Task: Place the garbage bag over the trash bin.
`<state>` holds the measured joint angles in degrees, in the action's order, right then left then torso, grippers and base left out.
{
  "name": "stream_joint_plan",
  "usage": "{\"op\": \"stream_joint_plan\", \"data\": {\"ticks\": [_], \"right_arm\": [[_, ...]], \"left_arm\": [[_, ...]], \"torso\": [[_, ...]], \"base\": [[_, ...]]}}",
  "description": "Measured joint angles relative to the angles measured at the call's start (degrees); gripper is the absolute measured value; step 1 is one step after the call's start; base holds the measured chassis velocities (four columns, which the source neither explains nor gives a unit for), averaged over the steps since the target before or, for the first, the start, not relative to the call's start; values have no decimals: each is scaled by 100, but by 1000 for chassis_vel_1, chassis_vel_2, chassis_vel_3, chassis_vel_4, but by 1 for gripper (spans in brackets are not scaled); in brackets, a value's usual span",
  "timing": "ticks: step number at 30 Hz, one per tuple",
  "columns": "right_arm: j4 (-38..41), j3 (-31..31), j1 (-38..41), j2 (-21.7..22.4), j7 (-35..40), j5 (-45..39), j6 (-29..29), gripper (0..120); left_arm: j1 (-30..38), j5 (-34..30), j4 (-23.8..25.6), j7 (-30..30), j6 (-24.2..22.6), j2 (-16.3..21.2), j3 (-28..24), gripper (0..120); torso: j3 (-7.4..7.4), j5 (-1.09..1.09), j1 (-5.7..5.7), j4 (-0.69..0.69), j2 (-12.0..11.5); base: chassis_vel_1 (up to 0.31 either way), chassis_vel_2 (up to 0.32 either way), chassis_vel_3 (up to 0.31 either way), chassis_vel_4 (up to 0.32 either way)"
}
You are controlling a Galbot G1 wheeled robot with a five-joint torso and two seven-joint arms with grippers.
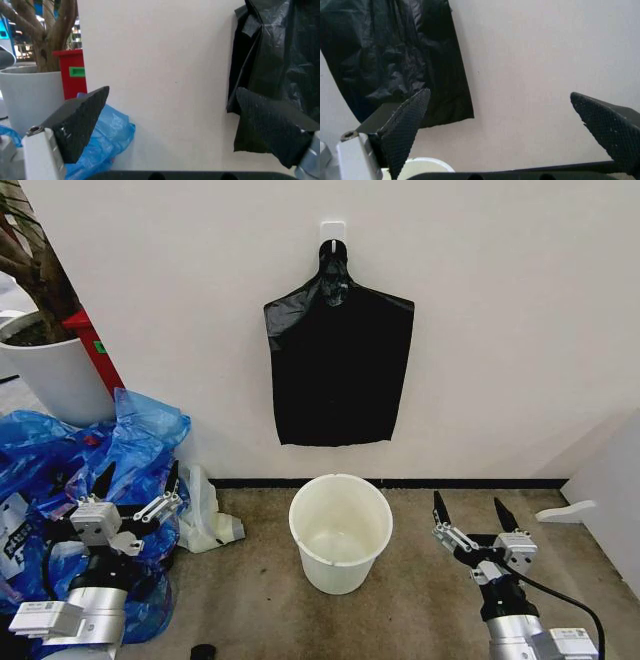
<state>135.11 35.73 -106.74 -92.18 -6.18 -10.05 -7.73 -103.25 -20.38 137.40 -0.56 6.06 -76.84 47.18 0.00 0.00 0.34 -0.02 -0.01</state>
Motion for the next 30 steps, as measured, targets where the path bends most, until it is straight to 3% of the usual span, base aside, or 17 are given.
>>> {"op": "stream_joint_plan", "data": {"ticks": [30], "right_arm": [[-14,-98,45,31,45,-492,200,100]], "left_arm": [[16,209,-74,-65,21,-33,-6,100]], "torso": [[0,0,0,0,0]], "base": [[0,0,0,0]]}}
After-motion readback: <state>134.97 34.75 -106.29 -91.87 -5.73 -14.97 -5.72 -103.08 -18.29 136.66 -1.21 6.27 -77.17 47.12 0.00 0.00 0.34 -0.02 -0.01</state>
